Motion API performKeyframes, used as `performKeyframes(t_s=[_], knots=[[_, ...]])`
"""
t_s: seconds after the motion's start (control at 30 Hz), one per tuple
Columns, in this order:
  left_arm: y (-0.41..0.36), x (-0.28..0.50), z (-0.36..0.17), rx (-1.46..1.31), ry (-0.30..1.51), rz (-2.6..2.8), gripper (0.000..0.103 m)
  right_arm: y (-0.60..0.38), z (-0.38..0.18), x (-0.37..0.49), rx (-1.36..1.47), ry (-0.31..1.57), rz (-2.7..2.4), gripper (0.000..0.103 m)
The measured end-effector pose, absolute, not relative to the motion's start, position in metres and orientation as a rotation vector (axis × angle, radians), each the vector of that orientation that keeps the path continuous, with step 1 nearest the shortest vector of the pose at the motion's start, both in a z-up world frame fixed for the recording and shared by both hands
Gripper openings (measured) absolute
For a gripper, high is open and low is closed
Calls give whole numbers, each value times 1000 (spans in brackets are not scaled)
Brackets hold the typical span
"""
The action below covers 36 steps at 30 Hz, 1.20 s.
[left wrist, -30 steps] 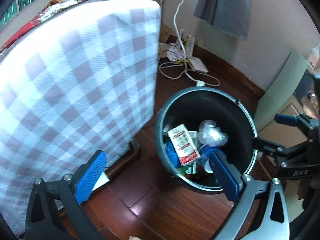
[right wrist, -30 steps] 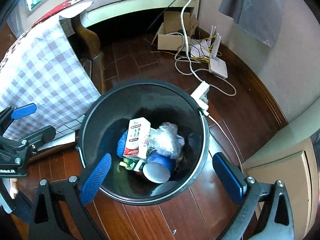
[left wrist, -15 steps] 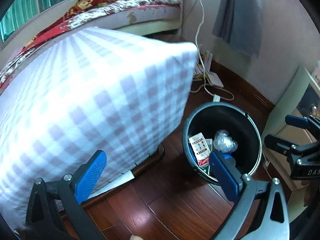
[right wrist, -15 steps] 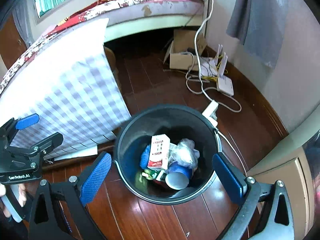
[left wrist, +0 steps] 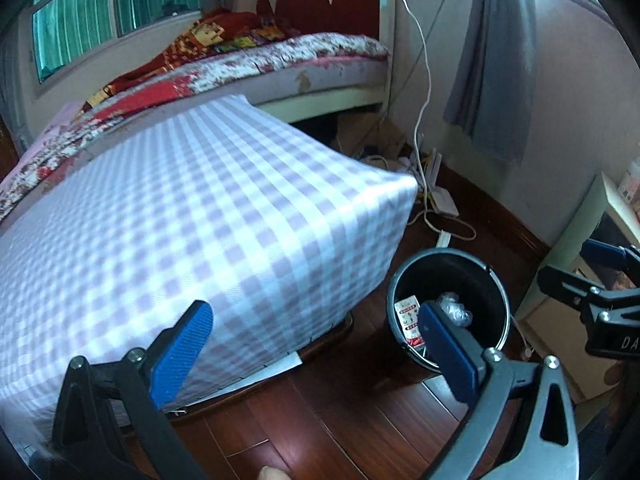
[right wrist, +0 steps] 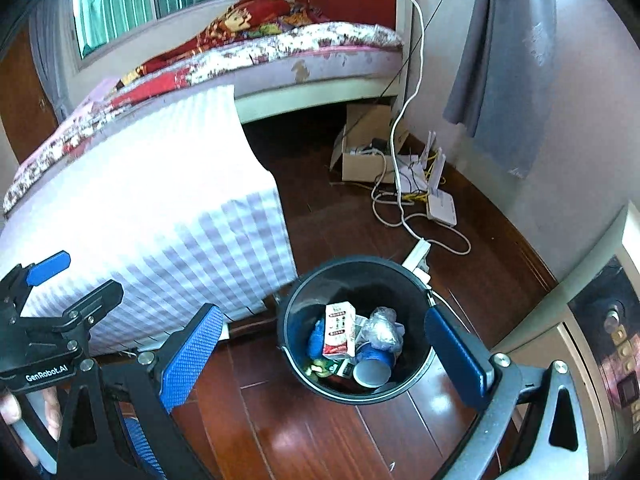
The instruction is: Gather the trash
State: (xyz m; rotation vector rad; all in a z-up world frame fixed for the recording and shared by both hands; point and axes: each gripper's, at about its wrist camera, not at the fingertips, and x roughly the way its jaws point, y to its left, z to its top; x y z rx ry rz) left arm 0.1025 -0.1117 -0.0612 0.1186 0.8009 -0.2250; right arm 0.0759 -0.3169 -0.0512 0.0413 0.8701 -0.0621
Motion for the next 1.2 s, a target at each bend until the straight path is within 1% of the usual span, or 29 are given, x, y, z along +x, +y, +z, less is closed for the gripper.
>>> performKeyframes(t_s=[0.47,0.67,0.97,1.2], knots=[[-69,33,14,47,668,-184,102,-270,32,14,34,735,-82,102],[-60,-4,47,49,569,-170,102,-253,66,-20,25,653,-69,102],[-40,-27,65,43,523,-163,102,-232,97,-53,17,548,-35,102],[-31,-22,69,10,508,-151,102,-232,102,-54,8,534,-43,102]])
